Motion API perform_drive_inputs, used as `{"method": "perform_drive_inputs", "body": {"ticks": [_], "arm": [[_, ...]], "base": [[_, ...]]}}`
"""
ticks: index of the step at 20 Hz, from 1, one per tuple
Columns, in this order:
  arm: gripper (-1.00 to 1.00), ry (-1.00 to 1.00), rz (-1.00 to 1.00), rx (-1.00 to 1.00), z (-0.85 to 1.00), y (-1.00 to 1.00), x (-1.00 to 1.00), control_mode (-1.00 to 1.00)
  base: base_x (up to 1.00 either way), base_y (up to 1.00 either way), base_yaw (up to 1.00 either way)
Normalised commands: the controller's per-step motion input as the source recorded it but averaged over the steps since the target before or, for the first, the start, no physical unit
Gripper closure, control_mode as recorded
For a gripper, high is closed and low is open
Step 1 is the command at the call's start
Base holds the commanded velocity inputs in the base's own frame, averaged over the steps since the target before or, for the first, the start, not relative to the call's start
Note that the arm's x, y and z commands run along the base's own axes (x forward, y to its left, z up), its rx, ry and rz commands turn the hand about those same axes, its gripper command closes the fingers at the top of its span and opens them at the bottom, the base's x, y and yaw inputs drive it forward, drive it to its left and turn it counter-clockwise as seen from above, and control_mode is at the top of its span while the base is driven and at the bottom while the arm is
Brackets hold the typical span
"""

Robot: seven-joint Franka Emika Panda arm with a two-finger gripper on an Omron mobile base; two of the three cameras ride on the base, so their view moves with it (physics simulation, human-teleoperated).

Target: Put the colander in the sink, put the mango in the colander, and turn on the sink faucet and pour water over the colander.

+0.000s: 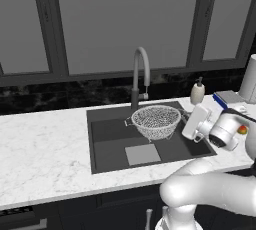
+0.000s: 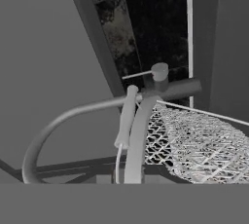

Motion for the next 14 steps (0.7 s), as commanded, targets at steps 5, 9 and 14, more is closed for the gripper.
{"method": "perform_drive_inputs", "body": {"ticks": [5, 9, 14], "arm": [[1.00, 0.01, 0.03, -0.07, -0.29, 0.31, 0.01, -1.00], [1.00, 0.00, 0.00, -0.05, -0.05, 0.25, 0.22, -1.00], [1.00, 0.03, 0.00, -0.05, 0.00, 0.40, 0.33, -1.00]], "base": [[0.00, 0.00, 0.00], [0.00, 0.00, 0.00], [0.00, 0.00, 0.00]]}}
